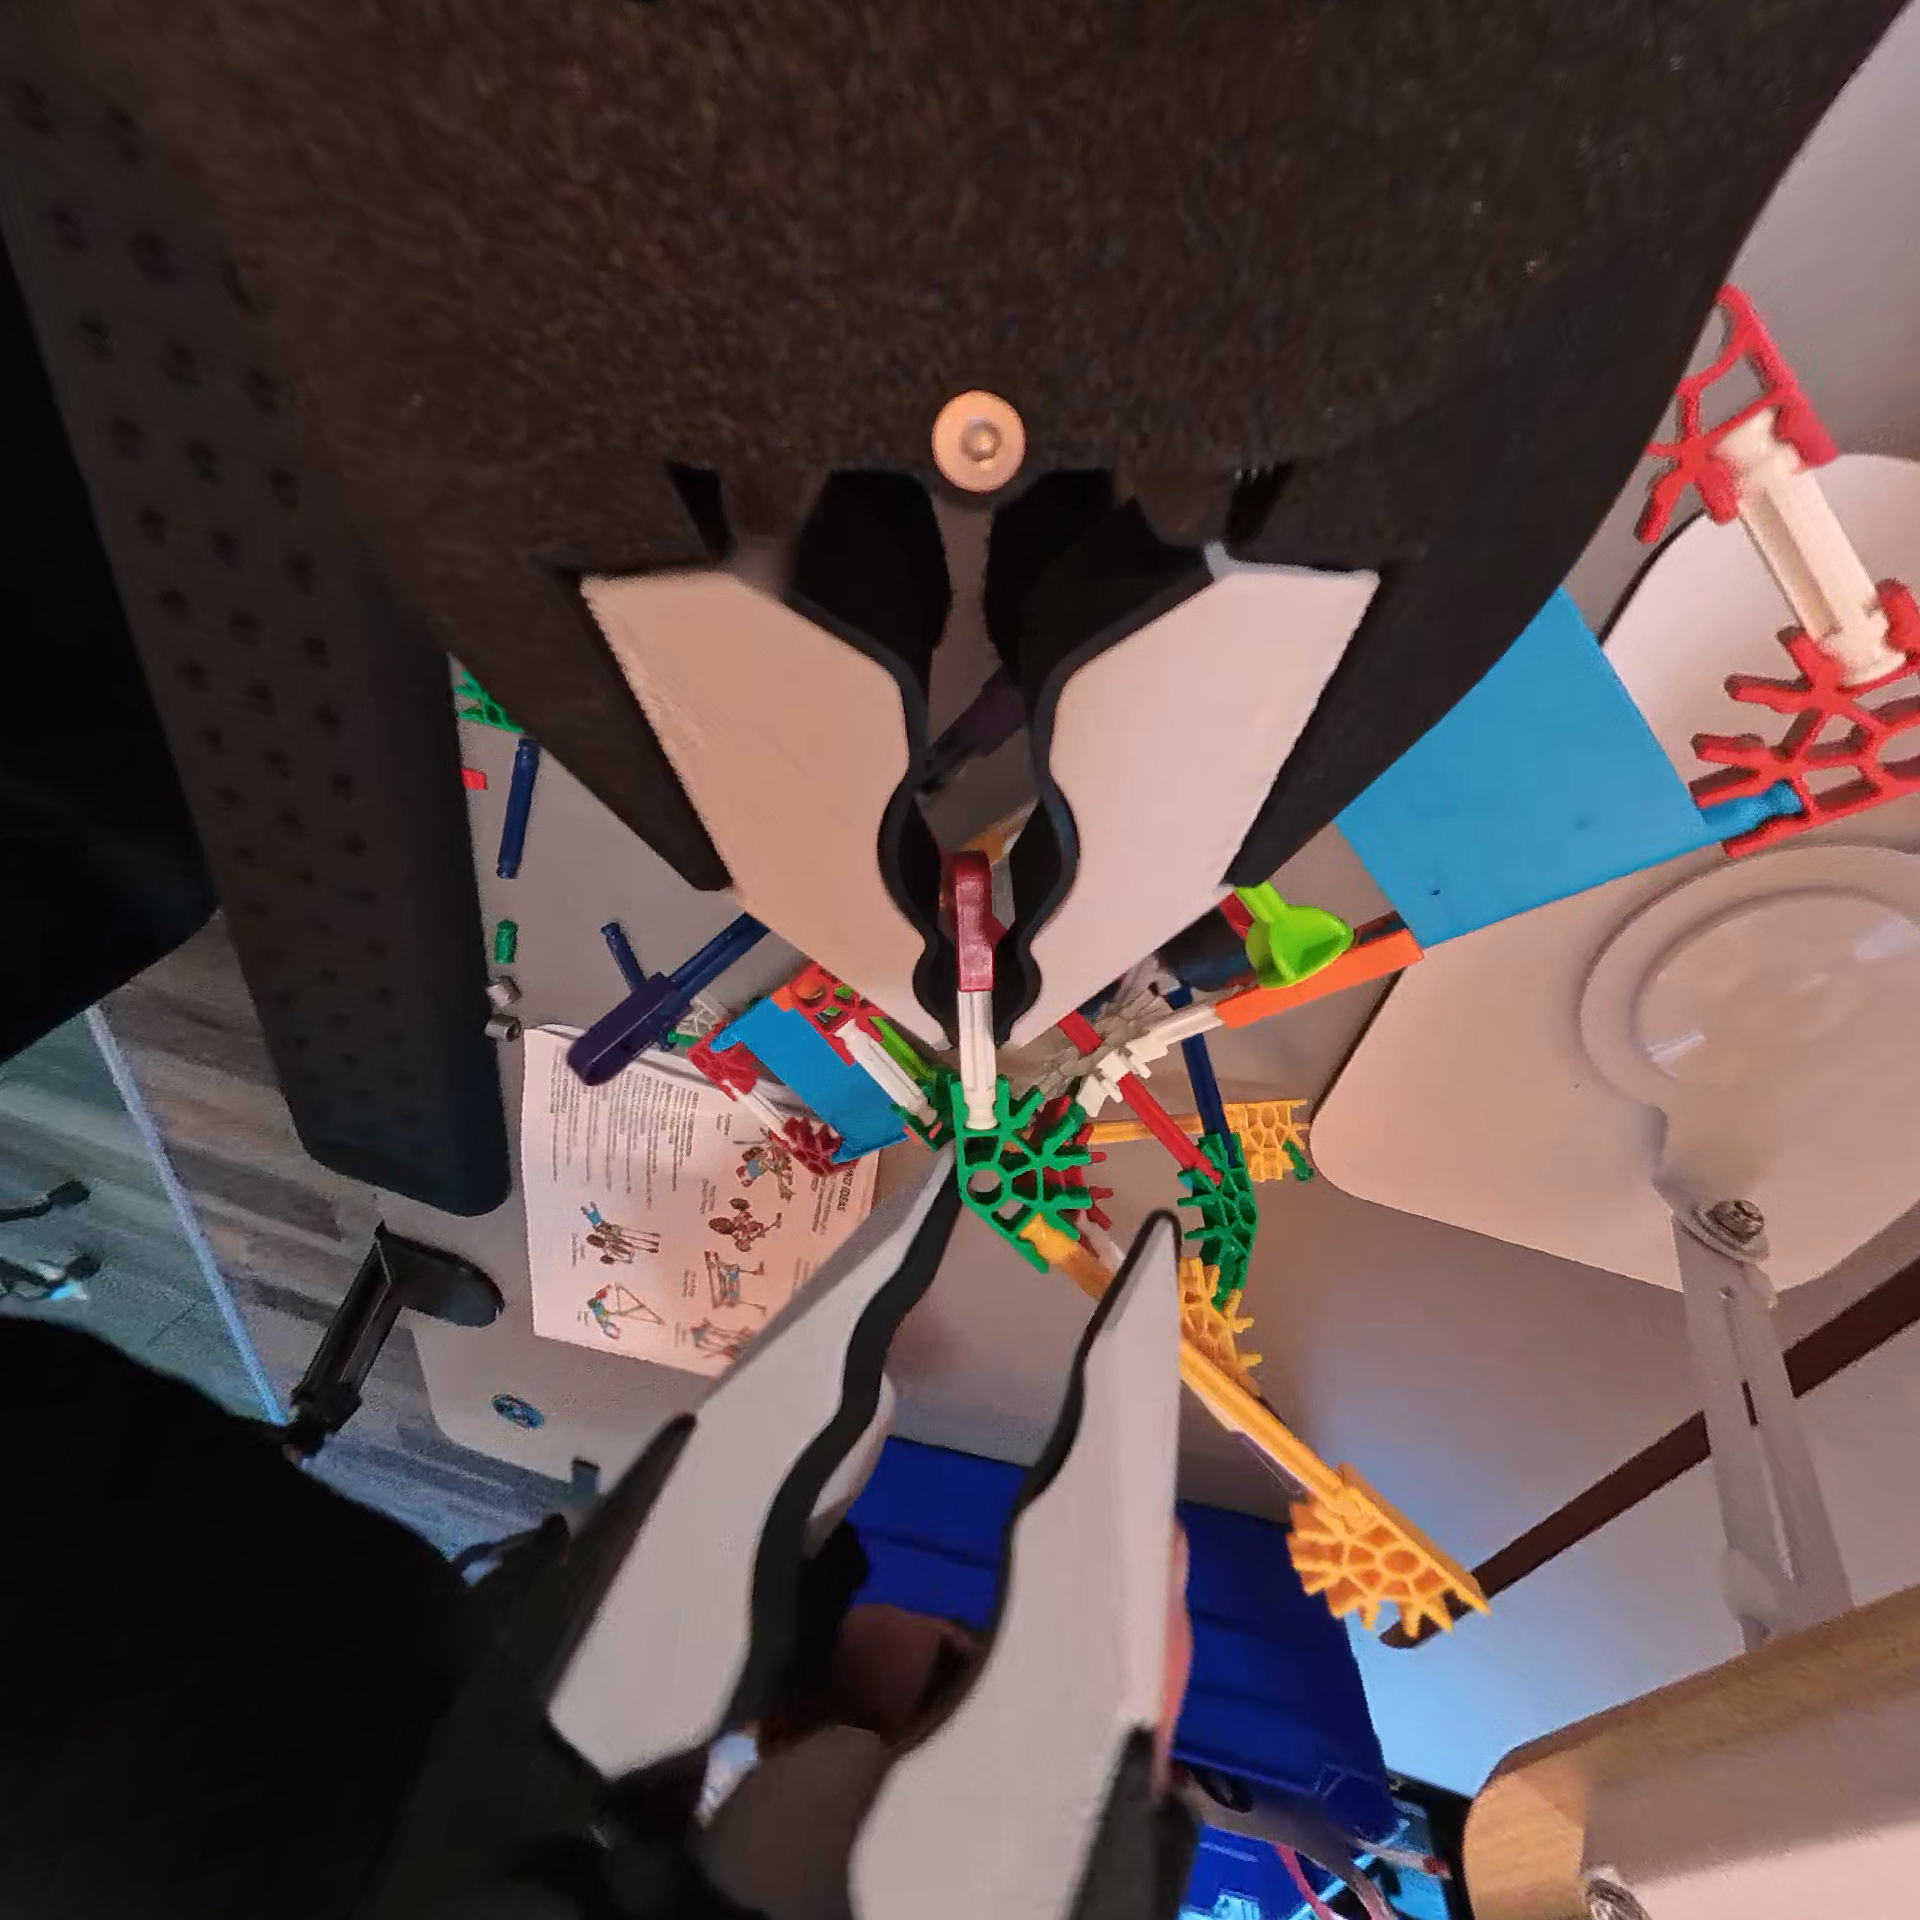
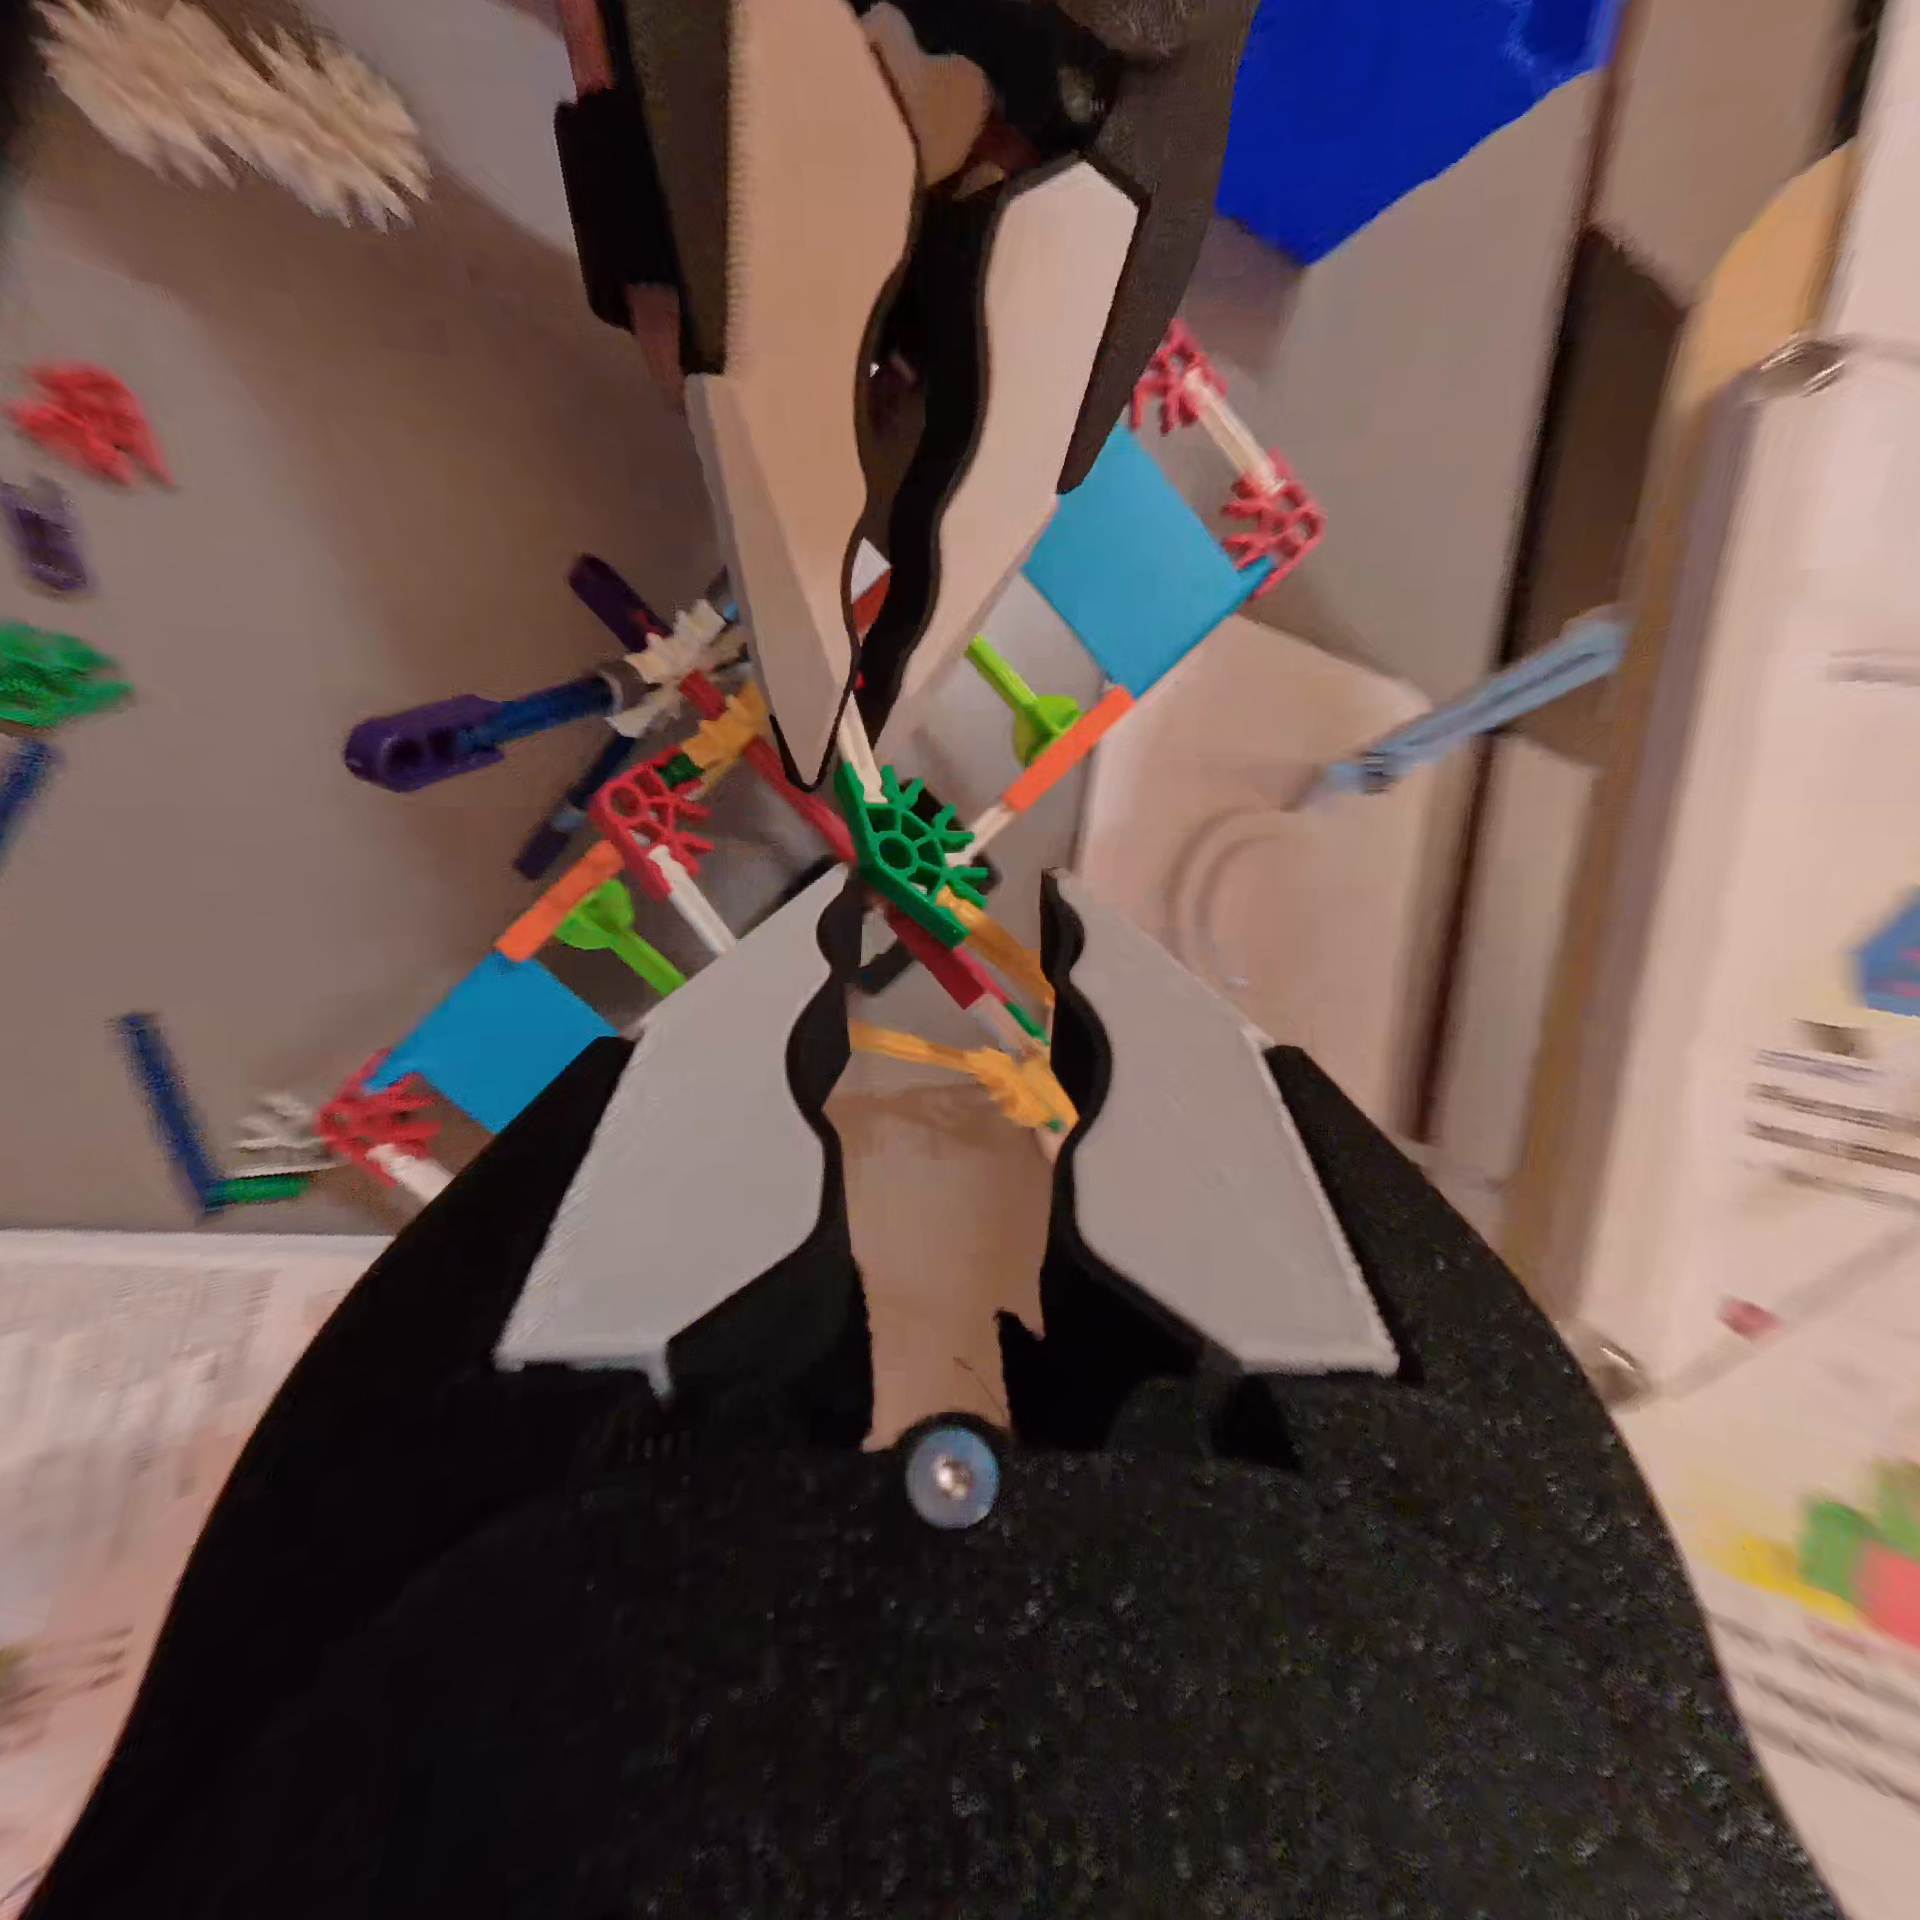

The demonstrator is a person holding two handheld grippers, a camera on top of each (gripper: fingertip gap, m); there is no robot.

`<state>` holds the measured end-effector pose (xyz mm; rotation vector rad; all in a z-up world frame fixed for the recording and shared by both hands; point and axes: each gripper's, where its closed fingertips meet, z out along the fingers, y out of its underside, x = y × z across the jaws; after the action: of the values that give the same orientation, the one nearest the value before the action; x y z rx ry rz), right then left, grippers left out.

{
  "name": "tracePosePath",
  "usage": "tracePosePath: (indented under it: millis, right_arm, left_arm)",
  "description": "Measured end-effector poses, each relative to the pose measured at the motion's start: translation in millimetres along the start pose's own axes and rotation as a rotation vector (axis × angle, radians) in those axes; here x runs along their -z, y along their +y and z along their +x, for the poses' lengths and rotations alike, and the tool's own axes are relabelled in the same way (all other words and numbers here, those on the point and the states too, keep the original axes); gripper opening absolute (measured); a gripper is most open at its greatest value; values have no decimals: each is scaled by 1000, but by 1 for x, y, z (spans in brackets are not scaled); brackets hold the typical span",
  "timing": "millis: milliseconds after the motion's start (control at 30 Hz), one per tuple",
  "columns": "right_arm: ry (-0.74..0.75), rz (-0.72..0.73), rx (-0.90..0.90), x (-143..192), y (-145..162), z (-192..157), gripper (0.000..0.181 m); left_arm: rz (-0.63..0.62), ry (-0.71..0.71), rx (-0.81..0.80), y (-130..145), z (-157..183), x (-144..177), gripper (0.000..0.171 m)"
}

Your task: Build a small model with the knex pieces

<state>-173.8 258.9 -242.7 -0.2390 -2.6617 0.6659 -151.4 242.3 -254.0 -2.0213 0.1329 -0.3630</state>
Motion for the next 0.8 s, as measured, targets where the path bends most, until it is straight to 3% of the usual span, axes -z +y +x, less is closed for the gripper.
tracePosePath:
  millis: [200, 333, 433, 633, 800]
  right_arm:
    - [-481, 84, -291, 13, -25, -15, 29]
    - [-566, -47, -321, 5, -8, -21, 30]
    - [-572, -101, -295, -1, 0, -27, 28]
    - [-569, -76, -299, -2, 3, -30, 25]
    - [-350, -9, -186, -3, -1, -20, 24]
  left_arm:
    - [-61, -44, -115, 4, 4, -5, 4]
    - [-97, -96, -184, 6, 3, -6, 4]
    - [-118, -116, -231, 8, 4, -7, 4]
    - [-143, -162, -344, 7, 6, -8, 4]
    - [-132, -178, -286, 6, 0, -5, 4]
